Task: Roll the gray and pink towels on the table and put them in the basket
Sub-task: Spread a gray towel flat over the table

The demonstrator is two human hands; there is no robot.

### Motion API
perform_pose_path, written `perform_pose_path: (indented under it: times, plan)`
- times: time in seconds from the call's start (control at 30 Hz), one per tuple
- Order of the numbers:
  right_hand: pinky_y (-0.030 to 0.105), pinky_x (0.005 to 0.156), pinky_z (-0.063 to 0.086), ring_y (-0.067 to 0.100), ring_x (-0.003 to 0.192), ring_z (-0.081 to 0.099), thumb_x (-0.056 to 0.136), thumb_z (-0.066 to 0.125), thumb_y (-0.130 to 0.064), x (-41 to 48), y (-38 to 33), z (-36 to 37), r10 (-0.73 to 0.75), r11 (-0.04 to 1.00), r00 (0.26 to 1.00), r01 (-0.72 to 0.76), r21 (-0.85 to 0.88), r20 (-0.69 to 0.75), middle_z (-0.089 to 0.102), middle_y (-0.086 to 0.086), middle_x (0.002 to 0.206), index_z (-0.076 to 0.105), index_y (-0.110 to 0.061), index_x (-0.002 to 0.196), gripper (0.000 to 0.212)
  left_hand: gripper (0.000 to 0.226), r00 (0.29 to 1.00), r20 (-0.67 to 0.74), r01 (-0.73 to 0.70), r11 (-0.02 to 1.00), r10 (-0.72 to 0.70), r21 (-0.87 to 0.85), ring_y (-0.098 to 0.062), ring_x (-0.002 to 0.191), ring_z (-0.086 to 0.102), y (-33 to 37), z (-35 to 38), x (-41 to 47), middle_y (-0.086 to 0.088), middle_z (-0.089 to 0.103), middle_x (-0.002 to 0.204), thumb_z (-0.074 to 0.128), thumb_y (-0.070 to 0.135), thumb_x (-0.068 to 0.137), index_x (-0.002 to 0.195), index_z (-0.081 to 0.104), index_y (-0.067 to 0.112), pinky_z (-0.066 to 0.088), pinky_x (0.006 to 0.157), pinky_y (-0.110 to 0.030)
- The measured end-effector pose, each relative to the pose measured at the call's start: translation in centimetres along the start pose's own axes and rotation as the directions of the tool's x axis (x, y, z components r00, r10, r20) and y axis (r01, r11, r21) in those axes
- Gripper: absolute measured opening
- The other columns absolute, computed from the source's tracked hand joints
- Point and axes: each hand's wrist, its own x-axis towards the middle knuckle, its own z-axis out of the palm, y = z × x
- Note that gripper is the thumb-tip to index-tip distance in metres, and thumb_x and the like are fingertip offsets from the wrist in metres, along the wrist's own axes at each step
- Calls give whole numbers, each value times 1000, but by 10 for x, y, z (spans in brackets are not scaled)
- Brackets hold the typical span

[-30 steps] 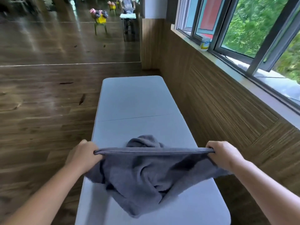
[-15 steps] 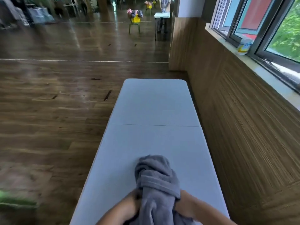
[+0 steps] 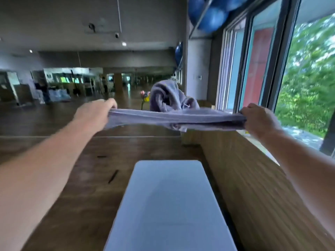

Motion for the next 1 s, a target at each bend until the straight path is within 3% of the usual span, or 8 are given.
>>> perform_pose_path:
  times: [0.13, 0.23, 0.37, 0.47, 0.6, 0.73, 0.87, 1.0]
  plan:
    - [30, 56, 49, 27, 70, 65, 92, 61, -23, -7, 6, 0, 20, 1000, 997, -19, 11, -78, 61, -1, 85, 66, -27, 94, 7, 29, 1000, -29, 4, 997, -2, 76, -19, 68, 53, -20, -11, -4, 4, 49, 80, 58, 7, 89, 99, 60, 35, 45, 57, -34]
    - [31, 58, 50, 26, 73, 63, 91, 63, -23, -31, 9, 19, 47, 998, 998, -45, 41, -48, 59, -4, 78, 69, -29, 92, 9, 23, 1000, 7, 21, 989, -22, 144, -18, 67, 54, -30, 16, -27, 5, 48, 80, 58, 17, 93, 104, 63, 37, 43, 57, -31]
    - [31, 60, 45, 28, 86, 63, 85, 65, -17, -80, 22, 47, 54, 997, 997, -57, 51, 59, 64, 0, 85, 71, -33, 97, 21, 22, 994, 84, 45, 967, -68, 250, -18, 96, 58, -47, 67, -73, 11, 55, 93, 52, 32, 96, 110, 61, 47, 38, 74, -33]
    - [30, 57, 44, 27, 79, 60, 81, 66, -13, -134, 17, 76, 67, 993, 979, -84, 82, 194, 52, -5, 75, 62, -40, 82, 27, 23, 980, 174, 54, 966, -100, 252, -15, 106, 56, -48, 111, -127, 10, 57, 100, 51, 35, 95, 109, 62, 49, 38, 81, -34]
    - [32, 59, 45, 22, 82, 55, 81, 63, -13, -220, 16, 97, 144, 987, 935, -161, 26, 323, 53, -8, 79, 71, -37, 94, 29, 18, 938, 320, 65, 976, -130, 206, -15, 103, 54, -49, 153, -208, 8, 48, 88, 54, 35, 90, 100, 64, 46, 40, 82, -33]
    - [33, 64, 49, 16, 86, 52, 85, 59, -17, -307, 3, 112, 119, 987, 867, -156, 37, 485, 50, -12, 82, 70, -41, 104, 33, 25, 889, 440, 47, 981, -128, 189, -13, 99, 51, -50, 189, -288, 10, 43, 84, 54, 28, 86, 100, 64, 45, 31, 73, -31]
    - [30, 66, 47, 11, 87, 50, 88, 66, -41, -370, -16, 115, 140, 972, 808, -221, 75, 573, 47, -14, 81, 64, -47, 120, 32, 32, 859, 497, 81, 991, -122, 103, -16, 86, 48, -59, 205, -342, 8, 49, 77, 60, 21, 80, 91, 69, 49, 30, 70, -33]
    - [30, 63, 46, 8, 81, 46, 85, 69, -51, -409, -24, 104, 145, 967, 799, -241, 89, 583, 47, -14, 77, 67, -46, 114, 30, 39, 838, 538, 94, 995, -91, 22, -16, 76, 42, -71, 209, -374, 7, 46, 70, 62, 15, 75, 76, 65, 54, 30, 65, -34]
